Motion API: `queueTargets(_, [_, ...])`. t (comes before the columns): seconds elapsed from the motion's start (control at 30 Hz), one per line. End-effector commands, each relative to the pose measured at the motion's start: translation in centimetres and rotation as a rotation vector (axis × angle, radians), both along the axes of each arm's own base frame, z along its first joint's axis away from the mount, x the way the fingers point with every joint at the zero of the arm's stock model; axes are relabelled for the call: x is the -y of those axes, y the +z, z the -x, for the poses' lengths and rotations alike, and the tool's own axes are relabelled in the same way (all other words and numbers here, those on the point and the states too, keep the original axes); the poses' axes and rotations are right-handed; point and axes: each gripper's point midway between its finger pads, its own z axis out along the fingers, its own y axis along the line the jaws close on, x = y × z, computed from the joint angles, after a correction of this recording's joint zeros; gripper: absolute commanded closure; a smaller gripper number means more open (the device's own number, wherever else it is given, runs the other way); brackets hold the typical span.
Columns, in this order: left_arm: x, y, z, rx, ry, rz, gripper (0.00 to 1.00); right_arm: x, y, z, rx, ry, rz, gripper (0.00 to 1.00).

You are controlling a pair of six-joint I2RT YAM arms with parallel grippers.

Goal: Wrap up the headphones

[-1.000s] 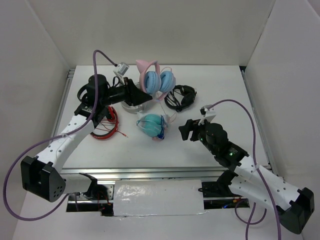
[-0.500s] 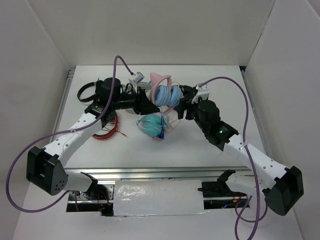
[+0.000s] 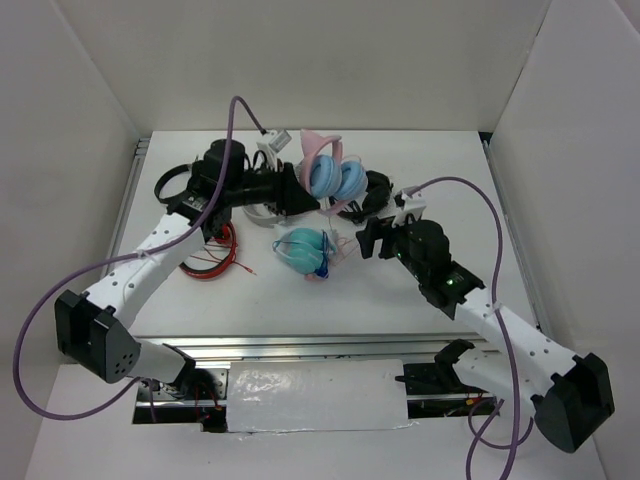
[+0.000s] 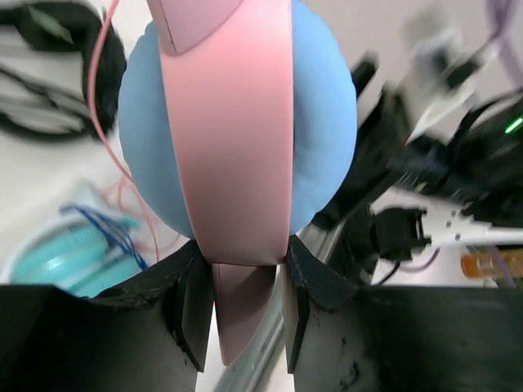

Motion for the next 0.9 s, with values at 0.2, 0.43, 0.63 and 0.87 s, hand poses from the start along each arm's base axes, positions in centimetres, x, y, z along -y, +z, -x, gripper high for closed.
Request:
queueTargets(0.2, [-2.4, 14.9, -2.9, 0.316, 0.048, 0.155, 1.0, 2.8, -1.2, 2.4, 0.006, -0.068, -0.134, 0.06])
queueTargets(0.43, [-4.3, 18.9, -1.5, 0.412, 0.066, 0.163, 1.0, 0.2, -2.6, 0.2, -0.029, 0.062, 0.016, 0.07])
queueTargets(0.63, [-5.7, 21.1, -0.4, 0.462, 0.081, 0.182, 1.0, -4.7, -1.2, -0.9, 0.012, 0.245, -0.041, 0.07])
queueTargets(0.87, [-6.9, 22.8, 0.1, 0.487, 0.074, 0.201, 1.0, -9.2, -5.0, -0.3, -0.063, 0.364, -0.077, 0.06])
